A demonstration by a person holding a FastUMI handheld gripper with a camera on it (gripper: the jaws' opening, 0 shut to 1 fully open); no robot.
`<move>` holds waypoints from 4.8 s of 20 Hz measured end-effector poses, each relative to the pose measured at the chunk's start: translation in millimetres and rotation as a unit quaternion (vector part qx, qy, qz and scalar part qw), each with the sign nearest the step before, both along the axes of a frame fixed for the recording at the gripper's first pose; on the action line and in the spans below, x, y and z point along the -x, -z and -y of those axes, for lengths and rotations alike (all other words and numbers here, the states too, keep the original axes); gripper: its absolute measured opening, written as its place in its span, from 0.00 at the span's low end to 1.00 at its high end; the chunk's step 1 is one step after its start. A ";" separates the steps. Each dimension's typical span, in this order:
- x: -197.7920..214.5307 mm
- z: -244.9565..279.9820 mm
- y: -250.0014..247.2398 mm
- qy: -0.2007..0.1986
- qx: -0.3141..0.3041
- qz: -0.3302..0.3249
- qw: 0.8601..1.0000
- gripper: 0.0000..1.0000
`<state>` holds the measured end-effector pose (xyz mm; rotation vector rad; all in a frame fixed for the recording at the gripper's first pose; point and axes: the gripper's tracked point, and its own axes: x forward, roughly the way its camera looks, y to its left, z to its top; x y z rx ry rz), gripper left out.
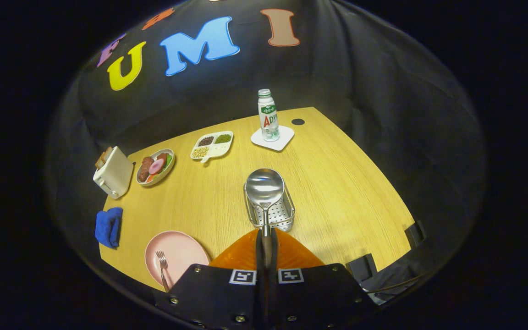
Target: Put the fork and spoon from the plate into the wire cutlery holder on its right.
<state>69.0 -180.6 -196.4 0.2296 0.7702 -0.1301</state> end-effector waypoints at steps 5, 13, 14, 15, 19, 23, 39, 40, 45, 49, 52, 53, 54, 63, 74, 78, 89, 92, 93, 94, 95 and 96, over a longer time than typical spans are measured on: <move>-1.2 2.7 19.1 -0.007 0.009 -0.038 0.999 0.03; -15.9 2.8 36.3 -0.014 0.010 -0.087 0.996 0.03; -16.9 3.4 36.7 -0.014 0.011 -0.089 0.996 0.03; -18.6 3.7 37.0 -0.013 0.012 -0.090 0.996 0.03; -21.4 2.0 36.3 -0.010 0.007 -0.089 0.996 0.05; -22.5 2.7 36.2 -0.011 0.008 -0.090 0.996 0.07; -43.6 -28.8 -44.0 -0.012 -0.021 0.052 0.998 0.56; -42.2 -39.2 -47.2 -0.020 -0.026 0.055 0.998 0.56; -32.7 -90.7 -45.0 -0.065 -0.044 0.057 0.995 0.56; -21.7 -131.6 -26.2 -0.104 -0.049 0.039 0.993 0.56; -11.3 -159.6 -11.7 -0.125 -0.063 0.023 0.990 0.56; -7.0 -167.6 -6.9 -0.131 -0.067 0.017 0.989 0.56; -2.9 -175.8 -0.1 -0.137 -0.069 0.009 0.988 0.56; 43.8 -240.8 59.5 -0.179 -0.104 -0.074 0.975 0.56; 74.5 -264.7 110.4 -0.229 -0.070 -0.145 0.960 0.56; 79.5 -266.7 119.3 -0.248 -0.064 -0.162 0.953 0.52; 72.0 -256.4 124.5 -0.236 -0.074 -0.159 0.956 0.04; 67.7 -251.7 114.3 -0.218 -0.101 -0.152 0.959 0.04; 66.7 -250.0 111.7 -0.212 -0.108 -0.150 0.960 0.04; 64.5 -246.9 108.4 -0.207 -0.112 -0.147 0.961 0.04; 62.0 -242.6 106.0 -0.203 -0.115 -0.144 0.962 0.04; 60.8 -237.5 102.7 -0.200 -0.116 -0.140 0.963 0.04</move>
